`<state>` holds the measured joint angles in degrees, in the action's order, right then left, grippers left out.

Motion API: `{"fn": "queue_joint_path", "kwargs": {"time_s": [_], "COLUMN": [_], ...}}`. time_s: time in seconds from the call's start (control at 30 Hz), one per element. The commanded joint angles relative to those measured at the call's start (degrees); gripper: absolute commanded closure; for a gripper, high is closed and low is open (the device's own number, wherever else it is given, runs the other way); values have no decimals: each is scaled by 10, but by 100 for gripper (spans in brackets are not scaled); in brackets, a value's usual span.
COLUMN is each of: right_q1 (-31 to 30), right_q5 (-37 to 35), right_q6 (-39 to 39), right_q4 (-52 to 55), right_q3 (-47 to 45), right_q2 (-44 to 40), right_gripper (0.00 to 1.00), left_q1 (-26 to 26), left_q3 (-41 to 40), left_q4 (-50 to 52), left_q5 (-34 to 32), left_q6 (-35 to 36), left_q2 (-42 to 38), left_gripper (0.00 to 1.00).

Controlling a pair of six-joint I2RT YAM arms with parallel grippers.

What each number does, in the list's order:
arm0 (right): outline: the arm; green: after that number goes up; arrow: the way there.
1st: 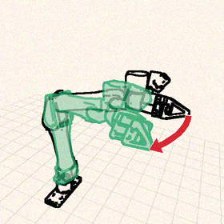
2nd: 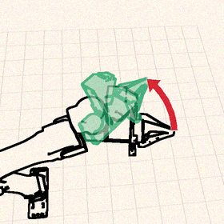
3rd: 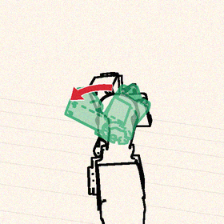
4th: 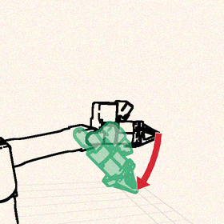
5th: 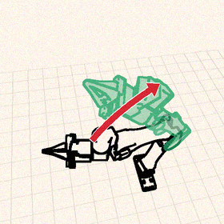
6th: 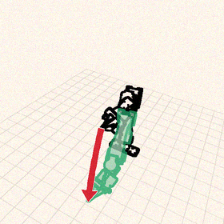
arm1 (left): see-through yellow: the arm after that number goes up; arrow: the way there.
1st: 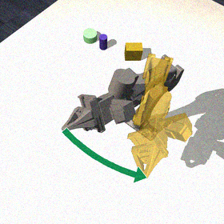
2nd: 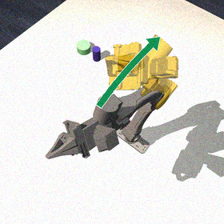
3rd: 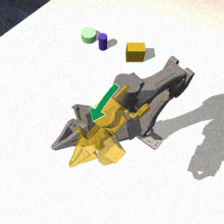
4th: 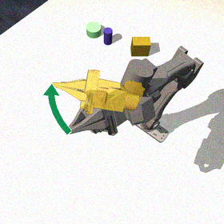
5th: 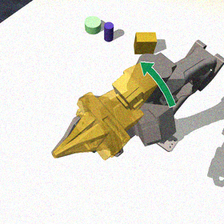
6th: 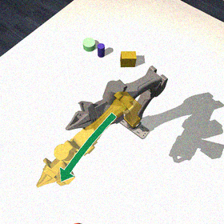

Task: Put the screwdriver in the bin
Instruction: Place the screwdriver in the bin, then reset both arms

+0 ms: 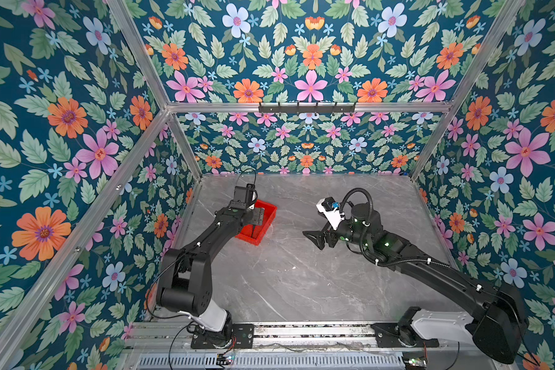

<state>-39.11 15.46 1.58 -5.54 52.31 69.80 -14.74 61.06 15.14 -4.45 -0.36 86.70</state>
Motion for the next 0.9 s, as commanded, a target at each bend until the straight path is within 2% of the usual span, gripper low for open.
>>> {"fn": "queue_joint_path", "kwargs": {"time_s": [0.0, 0.27, 0.33, 0.43, 0.67, 0.73, 0.87], "right_q1": [31, 183, 224, 282, 356, 369, 397], "right_q5": [-36, -74, -85, -99, -168, -177, -184], "right_q6": [-55, -136, -136, -118, -61, -57, -66], "right_q4": [-62, -96, -88, -81, -125, -156, -262], "right_q3": [-35, -157, -184, -219, -311, -334, -372], "right_q2": [-29, -138, -163, -186, -174, -158, -106], "right_gripper": [1, 1, 1, 1, 1, 1, 1], "left_q1": [0, 0, 1, 1, 6, 7, 17], "left_q3": [-42, -202, -252, -320, -430, -453, -504], "left_q4": [-63, -238, -303, -399, -554, -589, -722], "left_q5": [12, 1, -12, -49, -103, -110, -151], "left_q6": [-15, -7, -1, 11, 58, 64, 58], "left_q2": [-55, -201, -228, -249, -231, -217, -162], "left_gripper": [10, 6, 0, 0, 0, 0, 0]}}
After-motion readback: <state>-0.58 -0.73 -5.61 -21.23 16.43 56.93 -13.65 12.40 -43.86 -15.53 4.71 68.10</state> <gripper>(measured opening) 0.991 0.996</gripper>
